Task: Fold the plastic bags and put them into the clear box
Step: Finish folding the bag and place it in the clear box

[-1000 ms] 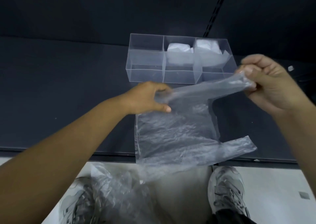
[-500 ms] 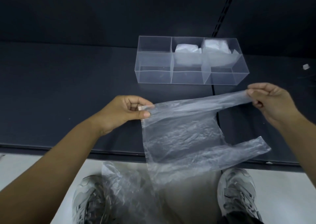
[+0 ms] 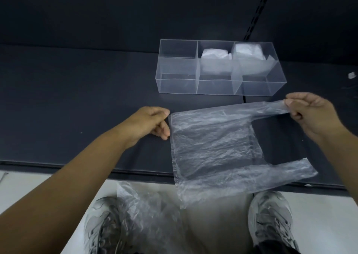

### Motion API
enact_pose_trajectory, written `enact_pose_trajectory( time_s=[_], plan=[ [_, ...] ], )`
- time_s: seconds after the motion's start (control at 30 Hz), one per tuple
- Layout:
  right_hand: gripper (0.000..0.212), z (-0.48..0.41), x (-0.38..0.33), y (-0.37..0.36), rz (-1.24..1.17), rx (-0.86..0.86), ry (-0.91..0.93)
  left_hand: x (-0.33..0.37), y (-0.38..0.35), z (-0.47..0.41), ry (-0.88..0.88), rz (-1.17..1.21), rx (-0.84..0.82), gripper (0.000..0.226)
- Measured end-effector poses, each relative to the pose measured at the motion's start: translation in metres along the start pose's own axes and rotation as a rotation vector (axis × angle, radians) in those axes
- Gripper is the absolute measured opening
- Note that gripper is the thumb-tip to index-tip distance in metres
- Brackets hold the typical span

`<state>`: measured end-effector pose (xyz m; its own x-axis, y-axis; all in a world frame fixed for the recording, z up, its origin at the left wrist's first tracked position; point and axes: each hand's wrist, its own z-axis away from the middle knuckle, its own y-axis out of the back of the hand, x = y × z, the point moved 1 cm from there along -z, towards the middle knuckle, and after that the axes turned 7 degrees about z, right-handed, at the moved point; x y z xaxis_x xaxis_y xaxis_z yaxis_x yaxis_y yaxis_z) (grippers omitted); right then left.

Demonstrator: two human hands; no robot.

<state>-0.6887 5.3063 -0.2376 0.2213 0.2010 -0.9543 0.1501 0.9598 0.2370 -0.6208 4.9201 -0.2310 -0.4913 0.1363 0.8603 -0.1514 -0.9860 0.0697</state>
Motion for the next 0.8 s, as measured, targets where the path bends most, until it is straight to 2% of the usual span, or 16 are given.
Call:
enact_pose_trajectory(
  time_s=[0.07, 0.1, 0.2, 0.27, 0.3, 0.4, 0.47, 0.63, 0.8],
  plan=[
    [0.019, -0.002, 0.003, -0.003, 0.027, -0.007, -0.004, 0.003, -0.003, -0.008, 0.084, 0.012, 0.106, 0.022],
    [0.019, -0.002, 0.004, -0.004, 0.045, -0.009, -0.005, 0.003, -0.003, -0.012, 0.058, -0.044, 0.200, 0.020],
    [0.020, -0.006, 0.010, -0.006, 0.125, 0.011, 0.004, -0.004, -0.002, -0.014, -0.298, -0.615, 0.514, 0.013],
    [0.021, -0.009, 0.014, -0.008, 0.193, 0.037, 0.020, -0.019, -0.013, -0.008, -0.522, -0.819, 0.581, 0.009],
    [0.021, -0.010, 0.015, -0.009, 0.220, 0.045, 0.029, -0.027, -0.018, -0.006, -0.556, -0.854, 0.599, 0.010],
    [0.021, -0.013, 0.019, -0.011, 0.286, 0.053, 0.073, -0.048, -0.020, -0.010, -0.372, -0.820, 0.702, 0.025],
    [0.020, -0.014, 0.020, -0.012, 0.320, 0.059, 0.097, -0.051, -0.016, -0.014, -0.291, -0.770, 0.715, 0.031],
    [0.010, -0.018, 0.026, -0.009, 0.393, 0.085, 0.128, -0.051, -0.013, -0.021, -0.275, -0.666, 0.686, 0.032],
    [0.011, -0.020, 0.028, -0.008, 0.430, 0.084, 0.133, -0.053, -0.013, -0.023, -0.242, -0.726, 0.668, 0.047]
  ],
)
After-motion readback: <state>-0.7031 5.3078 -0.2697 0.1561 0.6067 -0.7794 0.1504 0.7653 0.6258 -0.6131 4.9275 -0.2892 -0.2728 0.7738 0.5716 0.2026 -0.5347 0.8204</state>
